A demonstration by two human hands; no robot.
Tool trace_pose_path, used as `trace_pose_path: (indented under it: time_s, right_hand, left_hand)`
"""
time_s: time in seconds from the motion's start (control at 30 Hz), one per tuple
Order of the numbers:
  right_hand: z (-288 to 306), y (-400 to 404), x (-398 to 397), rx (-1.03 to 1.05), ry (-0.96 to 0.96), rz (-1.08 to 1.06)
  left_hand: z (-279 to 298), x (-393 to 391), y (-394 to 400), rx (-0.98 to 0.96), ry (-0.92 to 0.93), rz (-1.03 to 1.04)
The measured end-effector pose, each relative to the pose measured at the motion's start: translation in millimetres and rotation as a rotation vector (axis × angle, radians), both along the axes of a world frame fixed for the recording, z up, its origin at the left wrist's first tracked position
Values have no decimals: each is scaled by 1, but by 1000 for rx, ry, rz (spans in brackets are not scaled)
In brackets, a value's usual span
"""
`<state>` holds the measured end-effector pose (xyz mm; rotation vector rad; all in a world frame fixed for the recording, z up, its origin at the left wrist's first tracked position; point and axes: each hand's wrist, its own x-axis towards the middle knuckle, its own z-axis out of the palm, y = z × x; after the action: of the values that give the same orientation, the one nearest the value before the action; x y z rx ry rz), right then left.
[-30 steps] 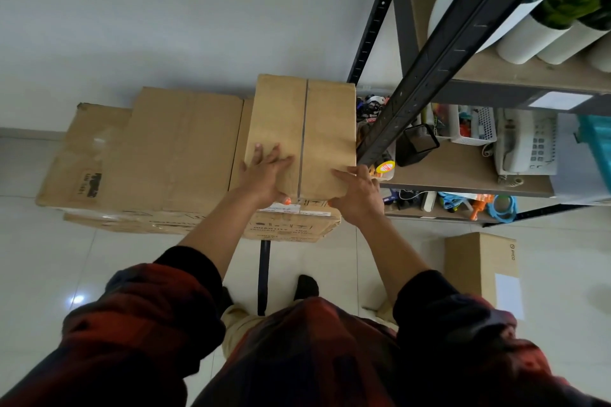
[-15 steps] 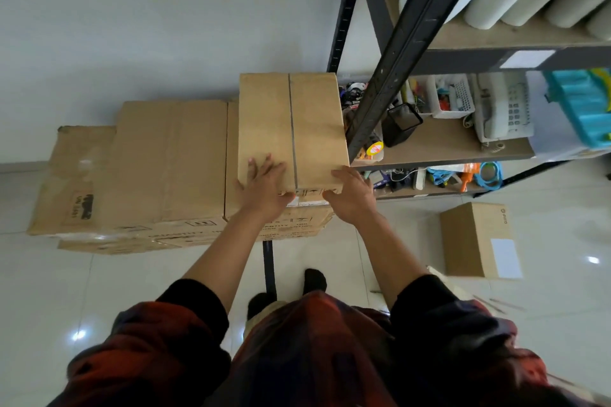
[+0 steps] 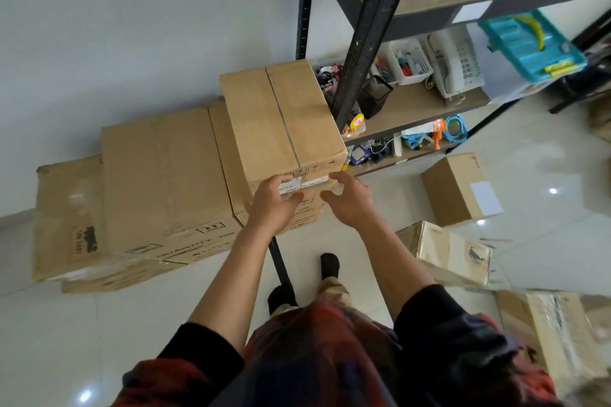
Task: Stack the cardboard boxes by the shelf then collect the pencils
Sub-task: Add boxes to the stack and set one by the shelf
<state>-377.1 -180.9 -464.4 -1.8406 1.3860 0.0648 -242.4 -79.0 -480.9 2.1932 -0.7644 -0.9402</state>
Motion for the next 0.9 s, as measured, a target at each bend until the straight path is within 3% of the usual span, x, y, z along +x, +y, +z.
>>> trace_pose_path:
  time_s: [0.27,0.47,0.9]
  right_hand:
    - [5,27,-45,19,43,-52]
    - [8,21,-82,44,38,-32]
    - [-4,-11,-281,50,41,-103]
  left_hand:
    - [15,-26,11,107,7,-97]
    - [22,-64,3,85,33,-105]
    - [19,-269,-19,78,74,-167]
